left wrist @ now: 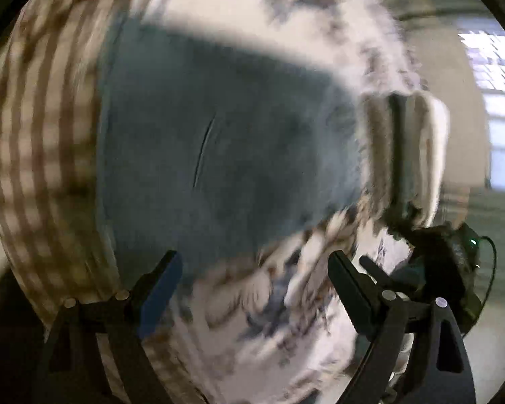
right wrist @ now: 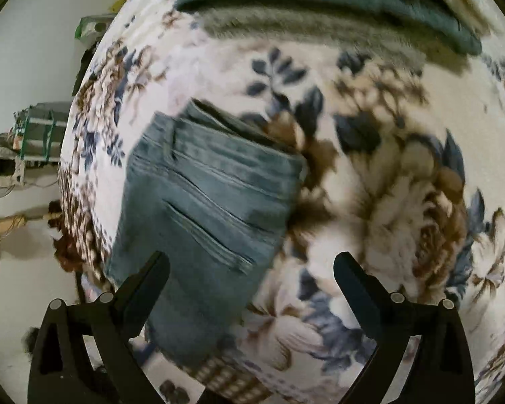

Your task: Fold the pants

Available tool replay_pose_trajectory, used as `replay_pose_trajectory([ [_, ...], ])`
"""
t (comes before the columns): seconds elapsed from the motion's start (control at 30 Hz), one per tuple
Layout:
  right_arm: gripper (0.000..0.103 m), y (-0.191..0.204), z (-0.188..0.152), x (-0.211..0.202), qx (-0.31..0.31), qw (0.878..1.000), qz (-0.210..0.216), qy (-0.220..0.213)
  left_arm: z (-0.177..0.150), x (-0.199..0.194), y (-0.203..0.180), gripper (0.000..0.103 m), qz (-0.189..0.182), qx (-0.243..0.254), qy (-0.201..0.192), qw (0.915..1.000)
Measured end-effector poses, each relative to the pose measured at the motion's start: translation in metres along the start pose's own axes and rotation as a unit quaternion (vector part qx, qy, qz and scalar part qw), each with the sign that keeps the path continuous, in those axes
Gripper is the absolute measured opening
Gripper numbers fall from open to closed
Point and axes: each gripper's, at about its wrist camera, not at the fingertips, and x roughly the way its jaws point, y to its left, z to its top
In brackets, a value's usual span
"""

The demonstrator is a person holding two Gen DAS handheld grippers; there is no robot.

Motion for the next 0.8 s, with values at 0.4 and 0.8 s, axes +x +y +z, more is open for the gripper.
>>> replay_pose_trajectory([
  [0.4,0.099,-0.045,0.025,0.063,-0.012,0.993,0.11,0.031,-0.008,0.037,0.072,0.078,-0.053,-0.286,-0.106,0.9507],
  [0.8,0.024,-0.07,0.018,0.081,0.082,0.969,0.225,-0.057,0.029,0.005,0.042,0.023,-0.039,-0.197,-0.172,0.9646],
])
